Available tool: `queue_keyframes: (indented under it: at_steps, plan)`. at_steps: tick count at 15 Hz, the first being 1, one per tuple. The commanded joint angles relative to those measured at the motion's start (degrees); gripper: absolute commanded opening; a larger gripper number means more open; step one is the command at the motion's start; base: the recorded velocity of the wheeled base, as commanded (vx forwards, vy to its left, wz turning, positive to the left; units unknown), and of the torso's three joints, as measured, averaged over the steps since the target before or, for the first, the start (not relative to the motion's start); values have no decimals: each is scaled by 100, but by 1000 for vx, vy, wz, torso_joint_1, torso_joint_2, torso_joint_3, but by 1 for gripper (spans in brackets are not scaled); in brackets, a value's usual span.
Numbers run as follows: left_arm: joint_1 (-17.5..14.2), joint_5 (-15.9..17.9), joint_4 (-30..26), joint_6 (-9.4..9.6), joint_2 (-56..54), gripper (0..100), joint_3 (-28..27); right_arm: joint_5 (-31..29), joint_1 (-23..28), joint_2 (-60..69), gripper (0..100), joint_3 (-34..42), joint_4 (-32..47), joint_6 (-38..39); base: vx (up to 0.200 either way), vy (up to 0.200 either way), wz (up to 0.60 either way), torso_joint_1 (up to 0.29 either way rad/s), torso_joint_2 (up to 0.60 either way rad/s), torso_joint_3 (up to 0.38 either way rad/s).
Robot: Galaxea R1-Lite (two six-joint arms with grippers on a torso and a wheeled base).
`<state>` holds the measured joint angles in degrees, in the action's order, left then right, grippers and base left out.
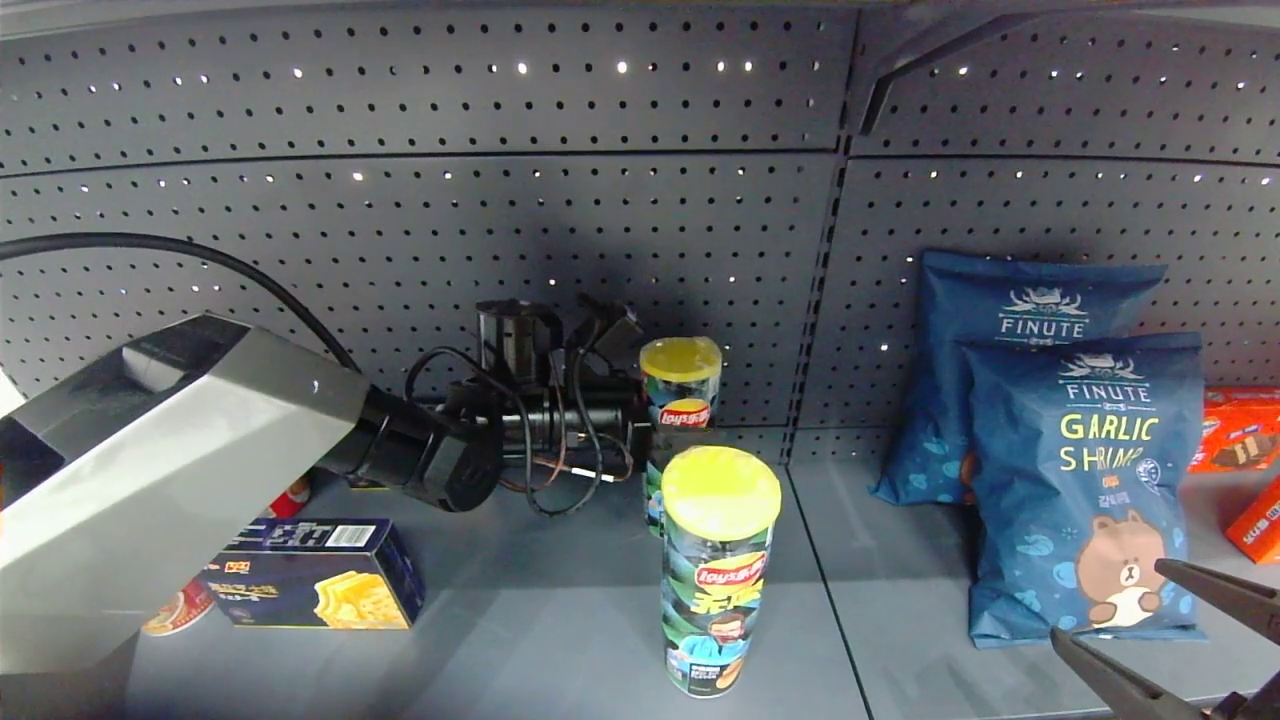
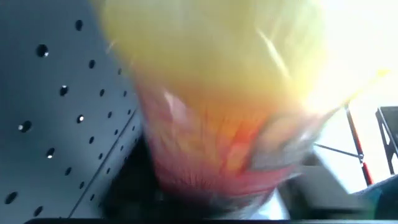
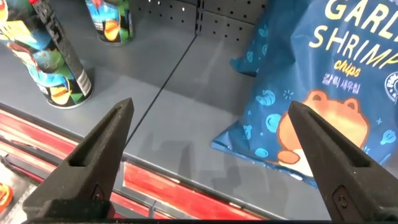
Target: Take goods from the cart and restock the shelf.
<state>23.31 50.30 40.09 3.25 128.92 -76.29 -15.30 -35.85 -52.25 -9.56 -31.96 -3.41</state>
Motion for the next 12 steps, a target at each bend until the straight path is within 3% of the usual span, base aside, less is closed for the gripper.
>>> queue_keyframes:
  at_steps: [1, 4, 6, 9, 12]
  plan:
    - [-2, -2, -2, 8, -7, 100, 18, 1, -9, 4, 100, 42, -3, -1, 0, 0, 0, 0, 0, 0]
    - [-37, -2, 25, 26, -121, 100, 149, 1, -36, -31, 100, 59, -3, -1, 0, 0, 0, 0, 0, 0]
    - [-81, -11, 33, 61, -517, 100, 598, 1, -71, -66, 100, 77, 6, 7, 0, 0, 0, 0, 0, 0]
    - [-353, -29, 42, 509, -1325, 100, 1854, 27, -203, -277, 100, 59, 41, 7, 0, 0, 0, 0, 0, 0]
    - [-643, -29, 51, 703, -1888, 100, 2602, 36, -326, -558, 100, 42, 41, -1, 0, 0, 0, 0, 0, 0]
